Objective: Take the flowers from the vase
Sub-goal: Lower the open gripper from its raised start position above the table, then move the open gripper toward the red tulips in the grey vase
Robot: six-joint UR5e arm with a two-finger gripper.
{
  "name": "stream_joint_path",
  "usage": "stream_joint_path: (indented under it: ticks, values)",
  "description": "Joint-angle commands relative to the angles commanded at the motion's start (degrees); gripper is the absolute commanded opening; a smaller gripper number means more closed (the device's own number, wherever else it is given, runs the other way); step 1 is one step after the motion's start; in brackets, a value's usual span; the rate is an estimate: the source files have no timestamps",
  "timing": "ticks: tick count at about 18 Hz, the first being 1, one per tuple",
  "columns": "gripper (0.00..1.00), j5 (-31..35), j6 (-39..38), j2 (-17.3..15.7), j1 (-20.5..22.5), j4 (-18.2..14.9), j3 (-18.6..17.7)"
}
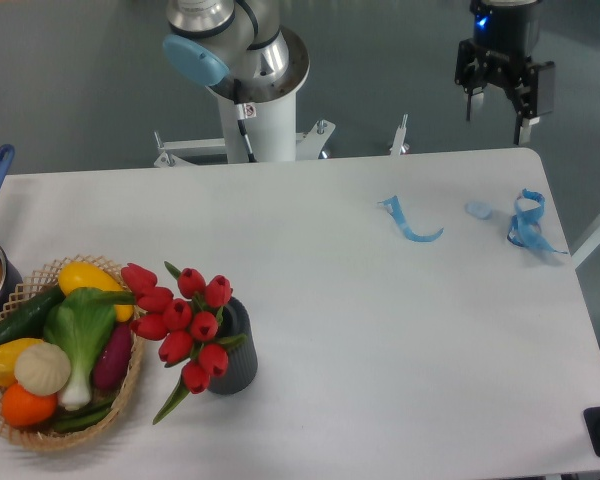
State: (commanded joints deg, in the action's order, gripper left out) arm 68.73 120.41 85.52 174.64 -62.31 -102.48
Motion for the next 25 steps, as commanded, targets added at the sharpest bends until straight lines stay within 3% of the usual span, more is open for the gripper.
stream_joint_path:
  ticks: [6, 9, 12, 15, 21, 25]
  values:
    - [1.0, 0.0, -0.1, -0.6, -0.3, 0.3, -0.4]
    - [1.0, -1.3, -0.3, -0.8, 0.0, 0.3, -2.5]
    - [1.0, -6.5, -6.4, -1.3, 0.0, 1.5, -5.2]
    - [1.0, -6.9, -15.0, -2.4, -0.5, 2.0, -6.2]
    - [1.0, -13.9, -27.8, -1.0, -4.8, 2.0, -7.1]
    - [1.0, -18.1, -30.7, 0.5, -8.1, 2.0, -7.2]
